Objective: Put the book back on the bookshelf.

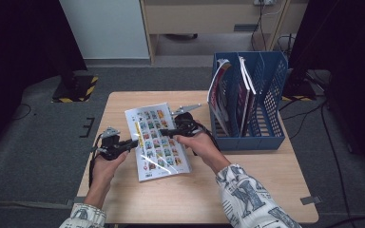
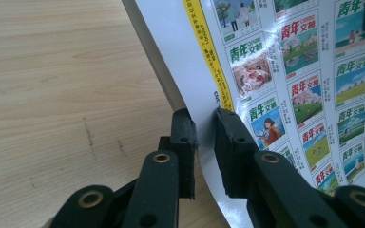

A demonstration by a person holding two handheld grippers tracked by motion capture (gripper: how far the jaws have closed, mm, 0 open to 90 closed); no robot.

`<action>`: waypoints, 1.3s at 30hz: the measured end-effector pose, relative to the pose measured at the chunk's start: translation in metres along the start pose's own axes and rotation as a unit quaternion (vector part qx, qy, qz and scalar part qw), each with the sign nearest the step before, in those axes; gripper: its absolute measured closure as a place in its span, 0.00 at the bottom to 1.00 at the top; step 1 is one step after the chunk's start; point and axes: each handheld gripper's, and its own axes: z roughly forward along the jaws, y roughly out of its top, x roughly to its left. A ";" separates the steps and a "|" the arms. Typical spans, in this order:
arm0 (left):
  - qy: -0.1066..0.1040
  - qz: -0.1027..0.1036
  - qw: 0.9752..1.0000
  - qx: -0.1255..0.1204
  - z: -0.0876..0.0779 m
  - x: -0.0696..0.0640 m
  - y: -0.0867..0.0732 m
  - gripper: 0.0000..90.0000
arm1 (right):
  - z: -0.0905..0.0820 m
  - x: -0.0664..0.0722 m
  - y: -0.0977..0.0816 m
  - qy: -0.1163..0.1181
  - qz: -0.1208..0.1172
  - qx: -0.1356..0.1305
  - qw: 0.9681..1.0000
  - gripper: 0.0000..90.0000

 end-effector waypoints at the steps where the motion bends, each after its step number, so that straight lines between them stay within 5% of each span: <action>1: 0.000 0.000 1.000 0.000 0.000 0.000 0.000 0.87 | 0.001 -0.001 0.001 0.001 -0.001 -0.001 1.000 0.82; 25: 0.024 0.018 0.999 -0.013 0.002 0.010 0.036 0.88 | 0.007 -0.020 0.024 -0.007 -0.005 -0.015 1.000 0.81; 39: 0.053 0.029 0.998 -0.031 0.002 0.011 0.060 0.89 | 0.009 -0.024 0.036 -0.022 -0.018 -0.050 0.998 0.82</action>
